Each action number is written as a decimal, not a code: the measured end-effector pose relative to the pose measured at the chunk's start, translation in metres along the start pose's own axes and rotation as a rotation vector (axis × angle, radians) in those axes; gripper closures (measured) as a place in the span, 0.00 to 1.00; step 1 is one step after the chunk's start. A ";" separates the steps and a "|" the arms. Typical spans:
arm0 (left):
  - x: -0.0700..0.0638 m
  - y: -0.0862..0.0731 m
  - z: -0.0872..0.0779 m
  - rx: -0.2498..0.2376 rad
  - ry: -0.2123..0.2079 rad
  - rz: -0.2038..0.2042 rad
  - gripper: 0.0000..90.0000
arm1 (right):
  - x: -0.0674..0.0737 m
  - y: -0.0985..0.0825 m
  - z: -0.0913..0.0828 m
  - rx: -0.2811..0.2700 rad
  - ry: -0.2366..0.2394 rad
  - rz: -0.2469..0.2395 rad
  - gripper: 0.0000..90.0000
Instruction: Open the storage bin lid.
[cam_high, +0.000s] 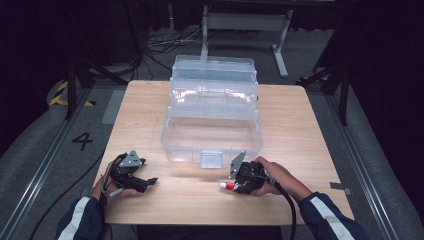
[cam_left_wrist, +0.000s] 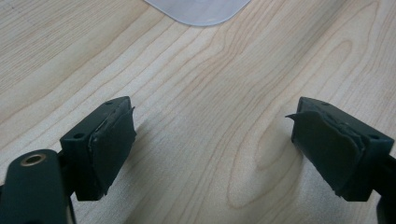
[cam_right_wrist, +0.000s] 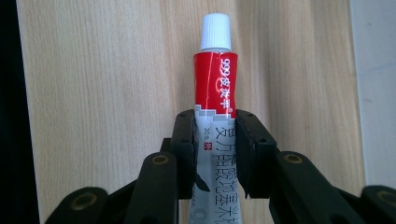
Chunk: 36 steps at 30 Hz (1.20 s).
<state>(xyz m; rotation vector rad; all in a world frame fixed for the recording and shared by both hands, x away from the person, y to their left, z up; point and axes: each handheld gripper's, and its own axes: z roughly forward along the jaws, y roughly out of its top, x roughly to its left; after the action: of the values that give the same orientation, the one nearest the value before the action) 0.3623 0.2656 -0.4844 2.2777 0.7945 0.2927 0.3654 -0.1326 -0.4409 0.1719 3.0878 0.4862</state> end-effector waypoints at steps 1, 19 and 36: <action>0.000 0.000 0.000 0.000 0.000 0.000 0.15 | 0.000 -0.001 -0.001 0.001 0.002 -0.006 0.79; -0.001 -0.001 -0.001 -0.002 0.007 -0.007 0.16 | -0.006 -0.008 -0.020 -0.052 0.005 0.007 0.79; 0.000 -0.001 -0.001 -0.002 0.004 -0.006 0.16 | -0.006 -0.016 -0.035 -0.091 -0.020 0.026 0.79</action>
<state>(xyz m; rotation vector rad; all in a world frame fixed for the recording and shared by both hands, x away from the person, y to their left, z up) 0.3611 0.2665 -0.4843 2.2732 0.8024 0.2960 0.3682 -0.1591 -0.4123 0.2145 3.0399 0.6205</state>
